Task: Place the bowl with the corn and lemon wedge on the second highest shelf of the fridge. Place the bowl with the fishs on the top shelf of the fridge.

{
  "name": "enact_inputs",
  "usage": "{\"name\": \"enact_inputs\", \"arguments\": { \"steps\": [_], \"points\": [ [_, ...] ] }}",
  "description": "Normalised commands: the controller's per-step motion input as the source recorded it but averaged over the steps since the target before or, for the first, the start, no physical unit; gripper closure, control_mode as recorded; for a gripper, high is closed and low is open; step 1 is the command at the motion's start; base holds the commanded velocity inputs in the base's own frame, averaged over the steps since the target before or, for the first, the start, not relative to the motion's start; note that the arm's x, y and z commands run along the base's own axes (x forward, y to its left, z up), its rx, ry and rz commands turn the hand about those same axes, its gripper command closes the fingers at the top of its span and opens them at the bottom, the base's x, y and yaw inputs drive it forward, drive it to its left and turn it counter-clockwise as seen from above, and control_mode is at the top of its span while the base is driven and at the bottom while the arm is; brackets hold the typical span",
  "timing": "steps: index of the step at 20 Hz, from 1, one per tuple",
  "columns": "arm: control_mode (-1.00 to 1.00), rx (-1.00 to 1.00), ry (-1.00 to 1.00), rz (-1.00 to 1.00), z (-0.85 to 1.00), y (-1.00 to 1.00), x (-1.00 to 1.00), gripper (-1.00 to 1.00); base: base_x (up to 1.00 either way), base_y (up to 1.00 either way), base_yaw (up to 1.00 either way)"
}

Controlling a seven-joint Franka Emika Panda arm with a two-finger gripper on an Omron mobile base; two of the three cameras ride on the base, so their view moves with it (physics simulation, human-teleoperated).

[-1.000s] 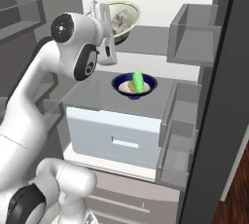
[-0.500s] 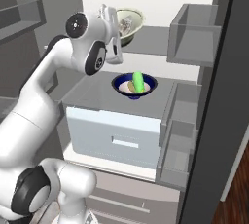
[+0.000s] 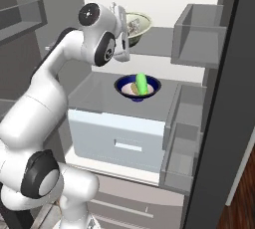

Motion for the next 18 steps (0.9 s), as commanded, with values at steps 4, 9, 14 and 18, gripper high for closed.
{"name": "enact_inputs", "arguments": {
  "steps": [4, 9, 14, 18],
  "points": [
    [-1.0, -0.02, -0.05, 0.0, -0.37, 0.0, 0.28, 1.0, 0.0, 0.0, 0.0],
    [-1.0, -0.01, -0.06, 0.0, -0.28, 0.0, 0.39, 1.0, 0.0, 0.0, 0.0],
    [-1.0, 0.0, 0.0, -0.02, -0.02, 0.0, 0.54, 1.0, 0.0, 0.0, 0.0],
    [-1.0, 0.0, 0.01, -0.01, 0.0, 0.0, 0.24, -1.0, 0.0, 0.0, 0.0]
  ]
}}
